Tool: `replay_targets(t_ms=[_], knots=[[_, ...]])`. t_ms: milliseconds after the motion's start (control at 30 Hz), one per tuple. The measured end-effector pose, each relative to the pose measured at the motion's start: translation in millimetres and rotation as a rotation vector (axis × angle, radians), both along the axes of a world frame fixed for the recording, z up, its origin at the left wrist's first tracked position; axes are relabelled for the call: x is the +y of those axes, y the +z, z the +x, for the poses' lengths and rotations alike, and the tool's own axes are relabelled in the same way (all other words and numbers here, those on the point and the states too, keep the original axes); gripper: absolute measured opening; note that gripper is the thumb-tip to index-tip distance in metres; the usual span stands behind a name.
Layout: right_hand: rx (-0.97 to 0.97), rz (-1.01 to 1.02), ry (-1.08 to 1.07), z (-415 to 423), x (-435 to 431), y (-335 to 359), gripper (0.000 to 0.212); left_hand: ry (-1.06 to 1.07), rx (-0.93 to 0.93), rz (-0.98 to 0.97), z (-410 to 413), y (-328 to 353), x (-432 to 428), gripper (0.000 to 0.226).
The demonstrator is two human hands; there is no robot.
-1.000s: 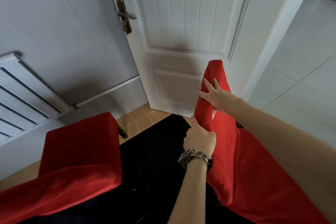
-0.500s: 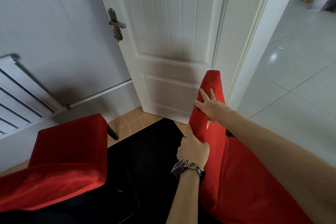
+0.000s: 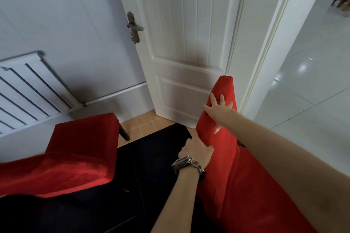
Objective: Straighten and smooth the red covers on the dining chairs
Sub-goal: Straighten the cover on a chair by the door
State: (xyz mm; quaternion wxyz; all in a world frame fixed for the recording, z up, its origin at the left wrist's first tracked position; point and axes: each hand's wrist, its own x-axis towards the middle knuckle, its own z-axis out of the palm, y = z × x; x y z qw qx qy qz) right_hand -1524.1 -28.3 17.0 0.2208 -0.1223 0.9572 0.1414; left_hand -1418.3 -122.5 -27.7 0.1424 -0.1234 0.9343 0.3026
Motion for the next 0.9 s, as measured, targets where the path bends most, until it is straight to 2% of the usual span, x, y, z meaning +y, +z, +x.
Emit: replay_targets(t_ms=[100, 200, 333, 533, 633, 700, 900], knots=[[-0.042, 0.150, -0.053, -2.0, -22.1, 18.7, 0.074, -0.126, -0.088, 0.076, 4.7, 6.1, -20.5, 0.086], [-0.029, 0.255, 0.067, 2.8, -58.6, 29.8, 0.055, -0.215, -0.222, 0.107, 10.0, 15.5, -57.7, 0.105], [0.025, 0.030, 0.251, 18.5, -126.3, 29.2, 0.038, -0.133, -0.199, 0.061, 22.2, 24.8, -144.2, 0.099], [0.005, -0.280, 0.322, 50.9, -251.2, 21.5, 0.039, 0.088, -0.092, -0.008, 78.1, 50.7, -300.2, 0.082], [-0.018, -0.420, 0.396, 71.5, -320.1, 14.1, 0.030, 0.163, -0.043, -0.078, 111.4, 61.7, -370.8, 0.076], [-0.016, -0.459, 0.474, 82.5, -358.9, 8.4, 0.025, 0.190, -0.015, -0.128, 130.1, 64.8, -408.9, 0.074], [-0.065, -0.520, 0.540, 115.4, -441.2, -3.6, 0.036, 0.229, -0.002, -0.178, 164.1, 56.1, -485.1, 0.072]])
